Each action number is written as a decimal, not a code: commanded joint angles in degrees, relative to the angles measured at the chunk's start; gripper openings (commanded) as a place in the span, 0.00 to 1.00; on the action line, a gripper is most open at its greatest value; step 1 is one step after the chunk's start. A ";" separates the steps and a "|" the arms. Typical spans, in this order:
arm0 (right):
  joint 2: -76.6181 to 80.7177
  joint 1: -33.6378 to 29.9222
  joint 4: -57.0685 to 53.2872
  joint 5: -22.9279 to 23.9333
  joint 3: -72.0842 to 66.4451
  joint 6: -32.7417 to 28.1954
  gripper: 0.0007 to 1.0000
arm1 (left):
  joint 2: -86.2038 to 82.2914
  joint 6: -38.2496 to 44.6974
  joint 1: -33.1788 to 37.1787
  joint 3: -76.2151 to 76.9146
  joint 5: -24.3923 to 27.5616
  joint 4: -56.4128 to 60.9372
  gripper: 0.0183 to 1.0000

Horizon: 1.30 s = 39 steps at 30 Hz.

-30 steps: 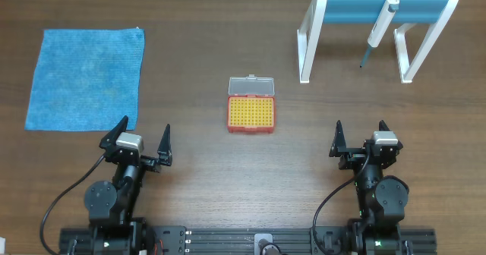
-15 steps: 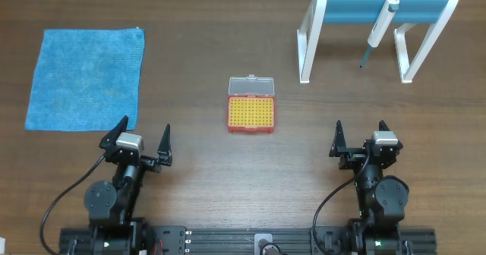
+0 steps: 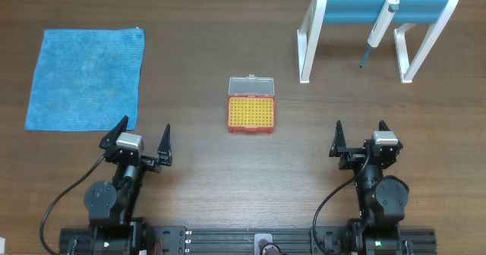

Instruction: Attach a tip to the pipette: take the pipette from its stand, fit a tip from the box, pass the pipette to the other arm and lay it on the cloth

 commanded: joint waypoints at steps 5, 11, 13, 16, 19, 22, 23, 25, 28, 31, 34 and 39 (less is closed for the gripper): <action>0.20 0.13 -0.13 0.39 -0.09 -0.98 0.97 | -0.33 0.70 -0.13 -0.09 -0.70 -0.44 0.95; 16.79 -6.23 0.92 0.35 10.91 -1.01 0.97 | -0.33 0.70 -0.13 -0.09 -0.70 -0.44 0.95; 31.26 -7.76 10.25 0.33 15.69 -1.05 0.97 | -0.33 0.70 -0.13 -0.09 -0.70 -0.44 0.95; 52.70 -7.76 29.77 0.31 19.30 -1.44 0.97 | -0.33 0.70 -0.13 -0.09 -0.68 -0.44 0.95; 69.40 -7.76 43.87 0.28 23.21 -1.44 0.97 | -0.33 0.70 -0.13 -0.09 -0.70 -0.44 0.95; 79.30 -7.76 48.22 0.26 28.48 -1.44 0.97 | -0.33 0.70 -0.13 -0.09 -0.68 -0.44 0.95; 82.23 -7.76 48.19 0.00 30.62 -1.44 0.97 | -0.33 0.70 -0.13 -0.09 -0.68 -0.44 0.95; 85.77 -7.76 48.39 -2.69 33.55 -1.75 0.97 | -0.33 0.70 -0.13 -0.09 -0.70 -0.44 0.95; 90.40 -7.76 49.07 -4.48 37.51 -2.93 0.97 | -0.33 0.70 -0.13 -0.09 -0.70 -0.44 0.95; 93.74 -7.76 50.51 -4.46 39.67 -2.93 0.97 | -0.33 0.70 -0.13 -0.09 -0.70 -0.44 0.95; 96.39 -7.82 50.51 -4.44 41.38 -2.93 0.96 | -0.33 0.70 -0.13 -0.09 -0.70 -0.44 0.95; 96.72 -7.87 50.93 -4.44 41.68 -2.91 0.86 | -0.33 0.70 -0.13 -0.09 -0.70 -0.44 0.95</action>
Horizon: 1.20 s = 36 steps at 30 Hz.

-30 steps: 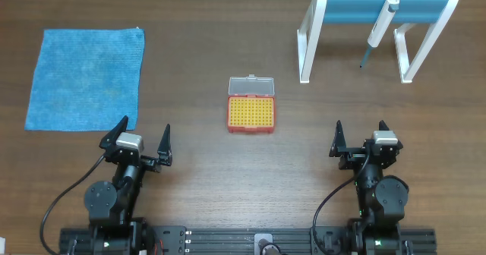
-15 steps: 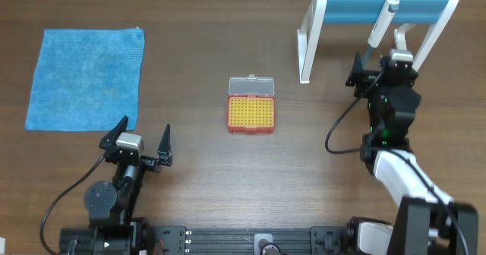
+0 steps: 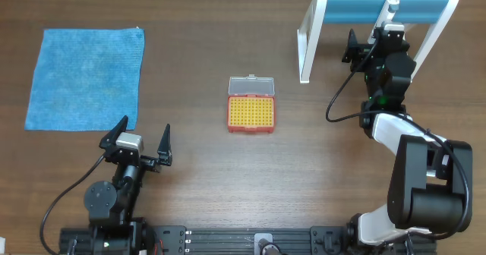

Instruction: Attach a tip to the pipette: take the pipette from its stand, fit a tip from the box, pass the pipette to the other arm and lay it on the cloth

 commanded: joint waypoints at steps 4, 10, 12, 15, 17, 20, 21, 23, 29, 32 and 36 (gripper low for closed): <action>0.52 -0.28 0.76 -0.72 1.46 -0.68 0.09 | -0.28 0.72 -0.13 -0.13 -0.68 -0.39 0.95; 0.42 -0.26 3.34 -0.74 1.46 -0.66 0.08 | -0.26 0.70 -0.13 -0.13 -0.68 -0.39 0.95; -0.07 -0.22 3.30 -0.76 1.44 -0.61 0.08 | -0.28 0.70 -0.13 -0.13 -0.68 -0.42 0.95; -2.60 0.09 3.26 -0.94 1.31 -0.07 0.08 | -0.28 0.70 -0.13 -0.13 -0.68 -0.39 0.95; -4.68 0.22 2.49 -0.96 0.79 -0.07 0.08 | -0.26 0.70 -0.13 -0.13 -0.66 -0.39 0.95; -9.35 0.46 0.02 -0.94 -2.27 -0.07 0.08 | -0.26 0.70 -0.13 -0.13 -0.66 -0.39 0.95; -11.54 0.83 0.04 -0.94 -4.46 -0.07 0.08 | -0.28 0.70 -0.13 -0.13 -0.68 -0.39 0.95; -16.46 2.16 0.09 -0.96 -8.31 -0.04 0.08 | -0.26 0.70 -0.13 -0.13 -0.68 -0.42 0.95; -23.17 11.78 20.85 -18.93 -15.10 6.47 0.08 | -0.26 0.70 -0.13 -0.13 -0.66 -0.42 0.95; -17.25 18.05 29.07 -18.97 -15.93 11.52 0.08 | -0.28 0.70 -0.13 -0.13 -0.68 -0.39 0.95; -6.25 24.09 37.24 -26.23 -15.93 15.43 0.08 | -0.28 0.70 -0.13 -0.13 -0.68 -0.42 0.95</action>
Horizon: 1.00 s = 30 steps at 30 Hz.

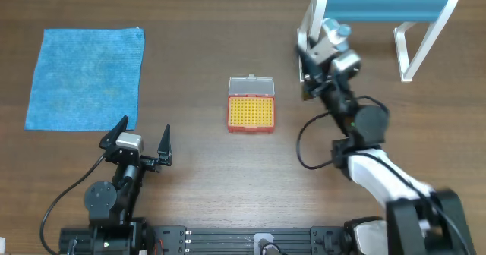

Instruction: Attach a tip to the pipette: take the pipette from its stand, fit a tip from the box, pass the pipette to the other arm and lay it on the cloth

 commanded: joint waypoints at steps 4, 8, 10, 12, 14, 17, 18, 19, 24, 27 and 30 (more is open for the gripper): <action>11.56 8.72 5.49 -10.19 -1.88 5.66 0.08 | -0.28 0.70 -0.13 -0.13 -0.66 -0.39 0.95; 11.56 12.37 5.40 -10.16 -6.01 0.98 0.08 | -0.28 0.70 -0.13 -0.13 -0.66 -0.42 0.95; 11.56 12.92 5.42 -10.14 -8.37 -2.36 0.08 | -0.26 0.70 -0.13 -0.13 -0.66 -0.39 0.95; 11.56 12.92 5.44 -10.16 -9.20 -5.18 0.08 | -0.26 0.70 -0.13 -0.13 -0.66 -0.39 0.95; 11.54 12.94 5.51 -10.16 -9.18 -7.06 0.08 | -0.28 0.70 -0.13 -0.13 -0.63 -0.39 0.95; 11.54 13.07 5.60 -10.14 -9.18 -7.08 0.08 | -0.28 0.70 -0.13 -0.13 -0.63 -0.42 0.95; 11.54 13.49 5.60 -10.12 -8.96 -7.48 0.08 | -0.28 0.70 -0.13 -0.13 -0.63 -0.39 0.95; 11.54 13.75 5.57 -10.12 -8.39 -7.45 0.08 | -0.28 0.70 -0.13 -0.13 -0.63 -0.39 0.95; 11.69 14.93 5.46 -5.57 -3.89 -7.48 0.08 | -0.28 0.70 -0.13 -0.13 -0.66 -0.39 0.95; 13.57 14.91 5.46 -2.51 -2.62 -7.61 0.08 | -0.28 0.72 -0.13 -0.13 -0.66 -0.39 0.95; 17.90 14.93 5.55 -2.56 0.35 -7.67 0.08 | -0.28 0.70 -0.13 -0.13 -0.66 -0.39 0.95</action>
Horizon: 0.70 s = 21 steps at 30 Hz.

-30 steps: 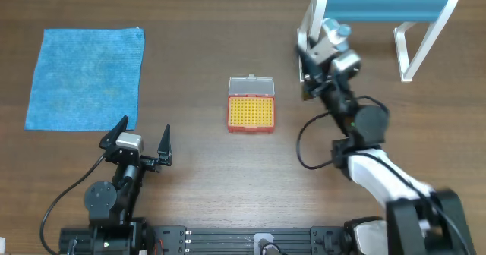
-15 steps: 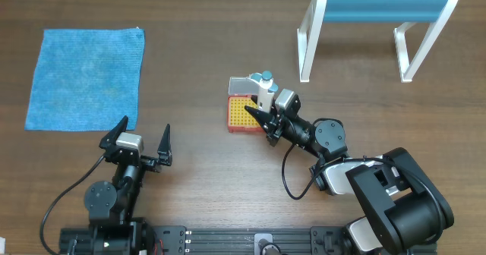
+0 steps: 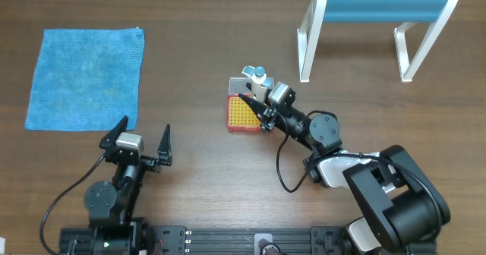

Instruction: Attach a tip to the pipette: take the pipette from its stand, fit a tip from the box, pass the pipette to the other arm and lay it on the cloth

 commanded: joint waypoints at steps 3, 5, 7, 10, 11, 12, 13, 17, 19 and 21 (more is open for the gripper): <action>7.39 0.26 0.42 2.14 6.86 -0.76 0.08 | -0.28 0.70 -0.13 -0.13 -0.68 -0.39 0.95; 7.80 0.26 0.33 2.12 7.13 -0.76 0.08 | -0.28 0.70 -0.13 -0.13 -0.66 -0.39 0.95; 8.81 0.33 0.33 2.08 7.13 -0.70 0.08 | -0.28 0.70 -0.13 -0.13 -0.68 -0.39 0.95; 10.54 2.14 0.33 2.10 7.06 -0.52 0.08 | -0.28 0.70 -0.13 -0.13 -0.68 -0.39 0.95; 10.84 2.21 0.35 2.10 7.06 -0.52 0.08 | -0.28 0.70 -0.13 -0.13 -0.68 -0.39 0.95; 11.06 2.19 0.33 2.12 7.06 -0.55 0.08 | -0.28 0.70 -0.13 -0.13 -0.68 -0.42 0.95; 11.23 1.97 0.31 2.14 7.06 -0.55 0.08 | -0.28 0.70 -0.13 -0.13 -0.68 -0.39 0.95; 12.61 1.38 0.31 2.14 7.06 -0.55 0.08 | -0.26 0.70 -0.13 -0.13 -0.68 -0.39 0.95; 13.55 1.40 0.35 2.14 7.08 -0.55 0.08 | -0.28 0.70 -0.13 -0.13 -0.68 -0.39 0.95; 13.55 1.44 0.33 2.14 7.08 -0.55 0.08 | -0.28 0.70 -0.13 -0.13 -0.68 -0.39 0.95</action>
